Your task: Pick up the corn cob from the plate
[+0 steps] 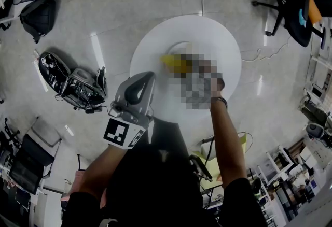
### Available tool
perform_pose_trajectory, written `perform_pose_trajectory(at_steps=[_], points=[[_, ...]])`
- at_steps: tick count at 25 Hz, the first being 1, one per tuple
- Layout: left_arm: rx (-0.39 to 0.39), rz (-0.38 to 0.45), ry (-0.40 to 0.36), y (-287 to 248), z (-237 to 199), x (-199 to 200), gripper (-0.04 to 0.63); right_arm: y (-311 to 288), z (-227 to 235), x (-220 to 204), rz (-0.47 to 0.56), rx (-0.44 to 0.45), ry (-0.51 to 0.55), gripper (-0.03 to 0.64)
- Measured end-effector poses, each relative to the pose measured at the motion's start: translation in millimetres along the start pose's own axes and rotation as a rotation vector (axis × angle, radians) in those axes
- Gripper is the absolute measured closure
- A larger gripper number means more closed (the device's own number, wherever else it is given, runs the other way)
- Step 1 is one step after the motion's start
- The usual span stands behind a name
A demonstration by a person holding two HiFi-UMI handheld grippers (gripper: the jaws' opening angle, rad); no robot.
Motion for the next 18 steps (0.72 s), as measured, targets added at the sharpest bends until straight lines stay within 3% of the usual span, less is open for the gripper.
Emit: perform_pose_trajectory(at_steps=[18], points=[[-0.003,0.041,-0.032,12.8,12.6,20.6,0.595,34.2,-3.9,10.1,0.06,-0.078,-0.082,0.374]])
Point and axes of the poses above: the fingertips, and each gripper's own axes: y backward along the fingers, z to its right, x out of its top, the point moved 6 cm from there along y, backward along the fingers, and after that the axes turned 6 degrees about z, right-handed, at the moved point
